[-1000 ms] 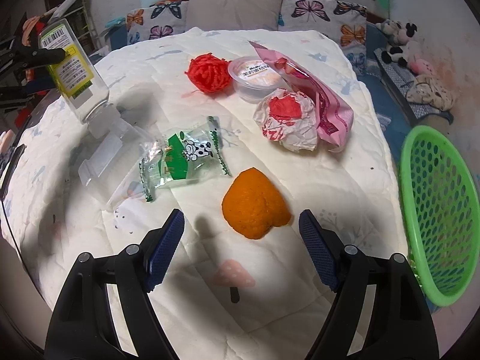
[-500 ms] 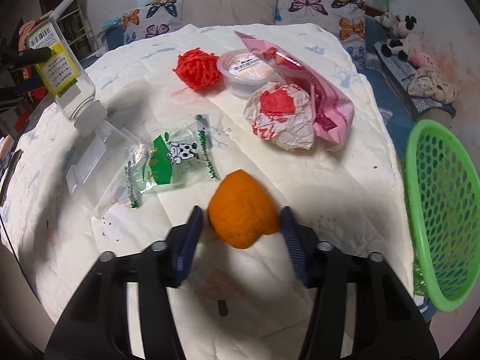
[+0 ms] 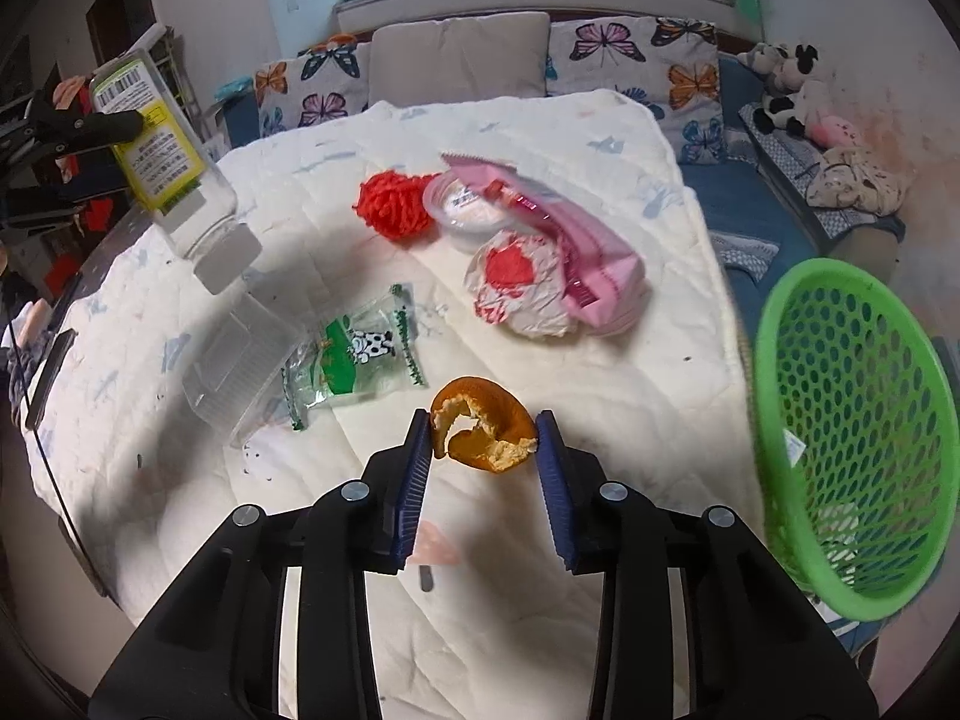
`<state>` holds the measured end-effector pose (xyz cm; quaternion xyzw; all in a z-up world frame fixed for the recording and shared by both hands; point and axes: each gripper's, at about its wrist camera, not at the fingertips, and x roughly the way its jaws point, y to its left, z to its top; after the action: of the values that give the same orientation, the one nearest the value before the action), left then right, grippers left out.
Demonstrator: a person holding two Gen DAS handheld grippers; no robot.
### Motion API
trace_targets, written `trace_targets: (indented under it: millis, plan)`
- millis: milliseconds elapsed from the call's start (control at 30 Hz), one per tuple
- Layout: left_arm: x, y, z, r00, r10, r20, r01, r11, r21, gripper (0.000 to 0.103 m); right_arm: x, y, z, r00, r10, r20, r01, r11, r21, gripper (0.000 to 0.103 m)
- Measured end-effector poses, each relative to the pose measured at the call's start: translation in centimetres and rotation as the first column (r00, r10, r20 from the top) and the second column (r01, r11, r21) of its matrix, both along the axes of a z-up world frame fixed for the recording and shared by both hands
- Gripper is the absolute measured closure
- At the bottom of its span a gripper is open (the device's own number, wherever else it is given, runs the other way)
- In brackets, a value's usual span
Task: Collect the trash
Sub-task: 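Carry the bottle and orange peel over the green basket and release both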
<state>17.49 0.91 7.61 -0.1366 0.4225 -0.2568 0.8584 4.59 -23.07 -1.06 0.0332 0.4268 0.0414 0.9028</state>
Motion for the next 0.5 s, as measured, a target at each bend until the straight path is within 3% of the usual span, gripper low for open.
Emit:
trace_targets:
  millis: [267,500]
  plan:
    - [-0.3,-3.0,0.3,0.998,-0.059,-0.004,0.059,0.998,-0.003,0.050,-1.4,-1.8,1.9,0.999,-0.034,0.041,0.032,0.998,0.046,0.069]
    - [-0.2,-6.9,0.8,0.991,-0.134,0.003,0.134,0.991,-0.014,0.050,-3.0,-4.9,3.7,0.992,-0.101,0.080,0.099,0.995,0.031,0.069]
